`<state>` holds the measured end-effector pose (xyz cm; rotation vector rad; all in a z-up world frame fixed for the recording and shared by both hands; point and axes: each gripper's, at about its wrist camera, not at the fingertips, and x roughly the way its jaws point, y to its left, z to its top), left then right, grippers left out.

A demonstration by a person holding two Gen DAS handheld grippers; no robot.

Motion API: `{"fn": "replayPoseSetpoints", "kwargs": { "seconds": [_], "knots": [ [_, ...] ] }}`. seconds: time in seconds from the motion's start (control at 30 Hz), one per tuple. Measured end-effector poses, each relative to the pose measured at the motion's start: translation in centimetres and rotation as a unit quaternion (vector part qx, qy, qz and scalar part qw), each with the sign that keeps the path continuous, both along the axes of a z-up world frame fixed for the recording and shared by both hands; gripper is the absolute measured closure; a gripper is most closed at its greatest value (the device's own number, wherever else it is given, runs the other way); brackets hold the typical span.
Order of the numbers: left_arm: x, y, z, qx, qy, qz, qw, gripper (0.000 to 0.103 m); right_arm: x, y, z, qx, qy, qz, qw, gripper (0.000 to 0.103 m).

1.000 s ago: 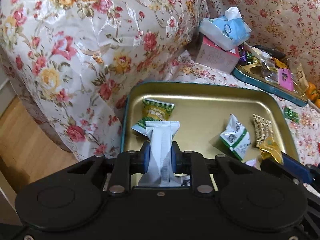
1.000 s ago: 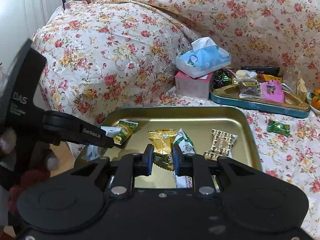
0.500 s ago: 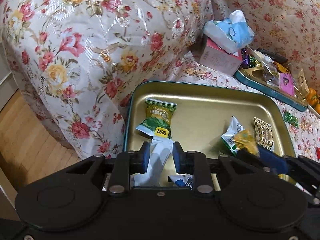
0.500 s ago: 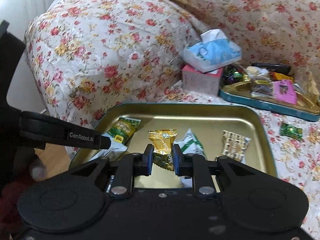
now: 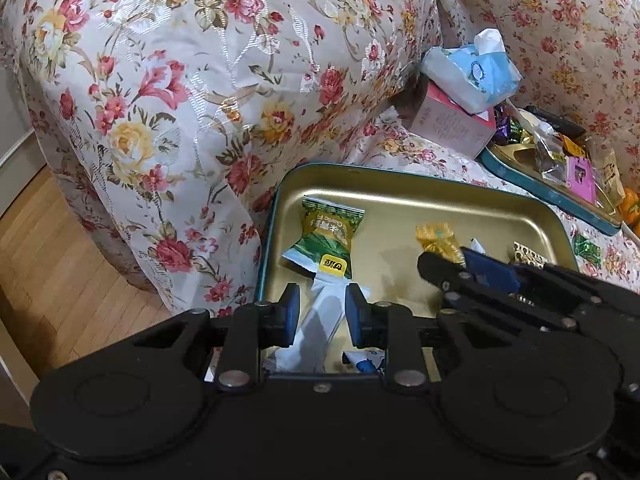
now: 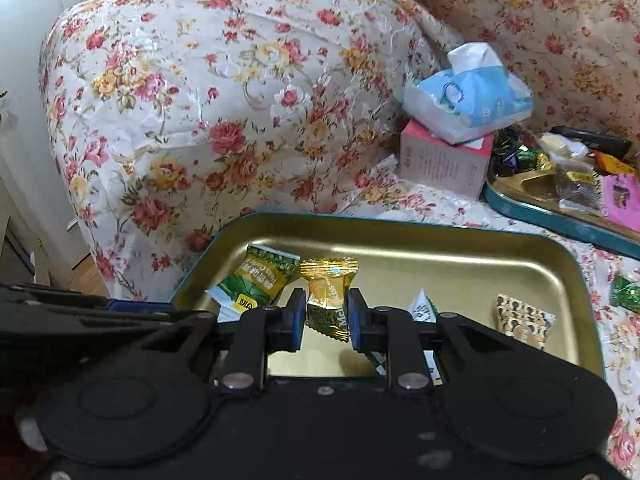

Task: Organize snacks
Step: 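Open the right gripper to drop the gold candy into the tray, then open the left gripper to drop the white packet into the tray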

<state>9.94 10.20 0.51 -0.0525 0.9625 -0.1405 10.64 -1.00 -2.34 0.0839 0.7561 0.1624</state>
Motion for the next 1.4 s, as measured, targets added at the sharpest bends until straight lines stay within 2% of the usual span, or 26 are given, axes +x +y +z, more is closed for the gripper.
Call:
{"fn": "replayPoseSetpoints", "kwargs": {
  "seconds": [0.63, 0.83, 1.1, 1.4],
  "knots": [
    [0.5, -0.2, -0.5, 0.004, 0.015, -0.003, 0.9999, 0.068, -3.2, -1.3, 0.4, 0.005, -0.011, -0.025, 1.000, 0.075],
    [0.4, -0.5, -0.6, 0.016, 0.011, -0.006, 0.9998, 0.068, -4.5, -1.7, 1.0, 0.005, -0.017, -0.034, 0.999, 0.075],
    [-0.1, -2.0, -1.3, 0.044, 0.014, -0.031, 0.9984, 0.068, -6.9, -2.8, 1.8, 0.006, -0.016, -0.043, 0.999, 0.075],
    [-1.6, -3.8, -1.4, 0.064, -0.007, -0.067, 0.9957, 0.068, -10.8, -6.7, 2.7, 0.019, -0.042, -0.096, 0.994, 0.075]
  ]
}}
